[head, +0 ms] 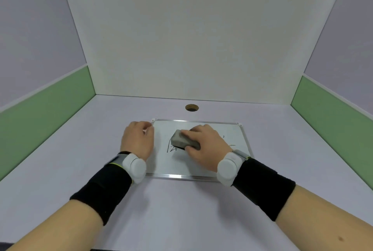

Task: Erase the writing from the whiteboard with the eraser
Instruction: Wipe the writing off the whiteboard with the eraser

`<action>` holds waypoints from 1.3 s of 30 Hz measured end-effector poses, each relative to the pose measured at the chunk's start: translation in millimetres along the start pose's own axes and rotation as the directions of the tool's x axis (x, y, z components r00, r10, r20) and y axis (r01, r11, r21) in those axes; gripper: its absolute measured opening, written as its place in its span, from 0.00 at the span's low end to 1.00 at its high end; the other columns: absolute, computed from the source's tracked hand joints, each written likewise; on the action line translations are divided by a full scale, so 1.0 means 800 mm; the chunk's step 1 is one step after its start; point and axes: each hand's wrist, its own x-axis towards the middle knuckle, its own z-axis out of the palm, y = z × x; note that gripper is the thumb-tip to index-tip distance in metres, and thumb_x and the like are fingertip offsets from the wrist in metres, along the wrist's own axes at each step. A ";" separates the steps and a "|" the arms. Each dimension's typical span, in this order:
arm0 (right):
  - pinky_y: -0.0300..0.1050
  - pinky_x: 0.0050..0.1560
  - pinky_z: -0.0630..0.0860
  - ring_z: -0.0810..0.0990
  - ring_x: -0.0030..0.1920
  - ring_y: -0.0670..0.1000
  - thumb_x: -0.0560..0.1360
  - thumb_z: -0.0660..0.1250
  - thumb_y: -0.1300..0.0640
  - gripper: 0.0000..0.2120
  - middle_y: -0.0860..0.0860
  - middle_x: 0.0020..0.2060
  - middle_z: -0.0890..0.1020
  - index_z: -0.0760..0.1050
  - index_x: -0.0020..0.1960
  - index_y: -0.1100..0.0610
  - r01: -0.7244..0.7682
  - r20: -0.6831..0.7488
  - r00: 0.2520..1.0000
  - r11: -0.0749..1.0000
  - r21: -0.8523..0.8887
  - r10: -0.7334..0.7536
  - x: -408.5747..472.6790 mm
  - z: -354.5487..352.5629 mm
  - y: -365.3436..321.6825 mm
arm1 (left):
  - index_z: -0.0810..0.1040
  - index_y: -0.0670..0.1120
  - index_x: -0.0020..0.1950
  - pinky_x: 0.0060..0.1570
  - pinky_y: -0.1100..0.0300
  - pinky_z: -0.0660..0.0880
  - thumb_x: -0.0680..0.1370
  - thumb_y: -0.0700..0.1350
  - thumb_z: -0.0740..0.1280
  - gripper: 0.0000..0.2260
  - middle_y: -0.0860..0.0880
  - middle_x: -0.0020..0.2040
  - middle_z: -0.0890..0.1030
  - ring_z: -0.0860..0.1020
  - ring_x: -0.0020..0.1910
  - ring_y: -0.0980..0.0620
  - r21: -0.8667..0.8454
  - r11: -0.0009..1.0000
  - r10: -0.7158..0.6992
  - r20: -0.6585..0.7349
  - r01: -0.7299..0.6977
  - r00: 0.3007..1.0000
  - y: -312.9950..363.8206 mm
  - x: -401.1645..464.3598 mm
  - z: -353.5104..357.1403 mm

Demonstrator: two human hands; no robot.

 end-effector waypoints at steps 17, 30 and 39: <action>0.54 0.59 0.66 0.69 0.56 0.56 0.75 0.66 0.52 0.18 0.49 0.59 0.79 0.75 0.64 0.49 0.116 0.101 0.989 0.990 -0.075 -0.108 -0.008 0.047 -0.026 | 0.68 0.46 0.66 0.59 0.50 0.59 0.80 0.49 0.50 0.17 0.49 0.66 0.71 0.63 0.64 0.45 0.533 0.831 0.111 0.123 -0.159 0.986 -0.057 -0.032 0.028; 0.52 0.52 0.66 0.69 0.53 0.57 0.75 0.62 0.53 0.11 0.48 0.49 0.80 0.75 0.57 0.50 0.012 0.114 0.993 0.987 -0.159 0.006 0.087 0.060 0.021 | 0.66 0.45 0.71 0.60 0.50 0.54 0.81 0.49 0.51 0.20 0.51 0.73 0.66 0.59 0.67 0.46 0.539 0.817 0.135 0.167 -0.205 0.977 -0.060 -0.031 0.028; 0.51 0.50 0.64 0.67 0.53 0.56 0.76 0.61 0.53 0.06 0.49 0.51 0.78 0.72 0.53 0.51 -0.028 0.073 0.996 0.976 -0.217 0.045 0.078 0.066 0.006 | 0.66 0.45 0.71 0.60 0.51 0.52 0.81 0.48 0.51 0.19 0.51 0.73 0.66 0.58 0.68 0.47 0.560 0.805 0.131 0.155 -0.196 0.979 -0.054 -0.034 0.028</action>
